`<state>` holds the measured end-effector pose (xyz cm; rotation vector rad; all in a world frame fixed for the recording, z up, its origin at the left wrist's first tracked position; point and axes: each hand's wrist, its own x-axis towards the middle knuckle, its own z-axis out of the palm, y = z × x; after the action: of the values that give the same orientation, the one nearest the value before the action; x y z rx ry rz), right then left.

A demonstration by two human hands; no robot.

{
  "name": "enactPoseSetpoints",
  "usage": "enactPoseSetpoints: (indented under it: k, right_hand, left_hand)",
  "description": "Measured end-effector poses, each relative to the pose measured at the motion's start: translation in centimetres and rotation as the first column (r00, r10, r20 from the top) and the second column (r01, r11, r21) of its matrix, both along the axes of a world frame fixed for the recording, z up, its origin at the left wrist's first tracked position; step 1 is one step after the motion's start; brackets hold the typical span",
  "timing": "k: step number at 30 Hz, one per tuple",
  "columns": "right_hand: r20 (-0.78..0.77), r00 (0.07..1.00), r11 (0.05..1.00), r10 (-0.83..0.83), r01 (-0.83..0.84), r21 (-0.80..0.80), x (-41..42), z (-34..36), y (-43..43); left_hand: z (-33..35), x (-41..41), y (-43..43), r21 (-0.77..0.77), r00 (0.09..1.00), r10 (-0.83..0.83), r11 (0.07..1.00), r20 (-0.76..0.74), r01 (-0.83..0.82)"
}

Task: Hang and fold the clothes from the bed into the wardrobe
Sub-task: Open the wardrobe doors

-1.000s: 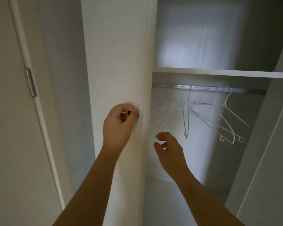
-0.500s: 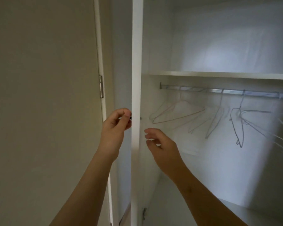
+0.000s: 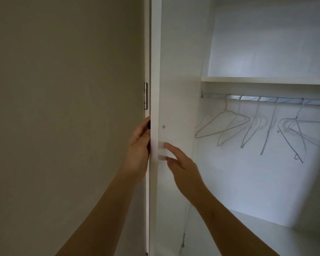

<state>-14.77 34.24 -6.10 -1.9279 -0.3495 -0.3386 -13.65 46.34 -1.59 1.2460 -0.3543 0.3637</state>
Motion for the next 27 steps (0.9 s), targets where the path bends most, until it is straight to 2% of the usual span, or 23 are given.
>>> enactPoseSetpoints:
  k: [8, 10, 13, 16, 19, 21, 23, 27]
  right_hand:
    - [-0.017, 0.999, 0.999, -0.034, 0.034, 0.003, -0.8, 0.0, 1.6]
    - [-0.03, 0.999, 1.0, -0.026, 0.026, 0.009, -1.1, 0.1, 1.6]
    - [-0.029, 1.0, 1.0, -0.009, 0.009, 0.012, -1.7, 0.0, 1.3]
    - [-0.012, 0.999, 0.998, -0.047, 0.046, -0.039, -2.9, -0.7, 0.5]
    - [-0.081, 0.988, 0.991, -0.131, 0.133, 0.022, -4.7, -2.1, -1.8]
    - [-0.115, 0.974, 0.977, -0.196, 0.204, 0.06, -6.2, -2.9, -3.9]
    - [-0.146, 0.957, 0.959, -0.251, 0.266, 0.097, -7.9, -3.5, -6.2]
    - [-0.196, 0.892, 0.886, -0.407, 0.438, 0.155, -12.2, -4.7, -11.4]
  left_hand:
    - [-0.3, 0.0, 0.8, 0.013, 1.0, -0.021, 1.0, 0.007, 0.021]
    - [-0.6, -0.8, 0.1, -0.026, 0.997, 0.061, 0.998, -0.037, -0.062]
    - [-1.5, -3.1, -1.3, -0.045, 0.958, 0.262, 0.962, -0.119, -0.269]
    - [-2.5, -5.6, -2.7, 0.05, 0.903, 0.43, 0.901, 0.016, -0.43]
    - [-3.6, -7.3, -4.9, 0.192, 0.867, 0.47, 0.847, 0.167, -0.496]
    - [-4.5, -8.4, -7.0, 0.23, 0.905, 0.39, 0.877, 0.17, -0.422]
    - [-5.4, -9.1, -9.3, 0.265, 0.965, 0.249, 0.928, 0.082, -0.262]
    - [-7.5, -10.8, -14.8, 0.381, 0.996, -0.007, 0.923, -0.093, 0.042]
